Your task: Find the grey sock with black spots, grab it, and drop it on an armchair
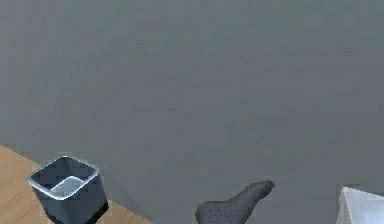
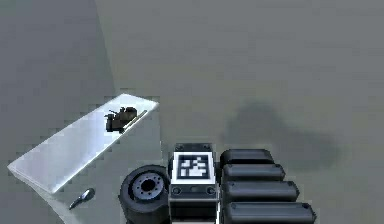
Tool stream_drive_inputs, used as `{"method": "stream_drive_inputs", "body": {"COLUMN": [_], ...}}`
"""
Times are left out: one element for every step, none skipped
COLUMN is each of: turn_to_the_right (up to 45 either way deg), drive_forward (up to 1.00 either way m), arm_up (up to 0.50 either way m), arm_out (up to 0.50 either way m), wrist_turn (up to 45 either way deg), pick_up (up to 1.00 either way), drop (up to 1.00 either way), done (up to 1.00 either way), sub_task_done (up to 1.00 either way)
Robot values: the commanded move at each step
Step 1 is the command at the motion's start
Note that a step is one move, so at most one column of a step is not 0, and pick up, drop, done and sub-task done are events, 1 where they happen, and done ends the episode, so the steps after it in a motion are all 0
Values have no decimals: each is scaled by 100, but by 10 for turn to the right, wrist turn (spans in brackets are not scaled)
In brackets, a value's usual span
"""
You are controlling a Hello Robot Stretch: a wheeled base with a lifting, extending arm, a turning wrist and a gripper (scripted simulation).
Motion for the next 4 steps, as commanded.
{"method": "stream_drive_inputs", "body": {"turn_to_the_right": [450, 450, 450, 450], "drive_forward": [0, 0, 0, 0], "arm_up": [0, 0, 0, 0], "arm_out": [0, 0, 0, 0], "wrist_turn": [0, 0, 0, 0], "pick_up": [0, 0, 0, 0], "drop": [0, 0, 0, 0], "done": [0, 0, 0, 0], "sub_task_done": [0, 0, 0, 0]}}
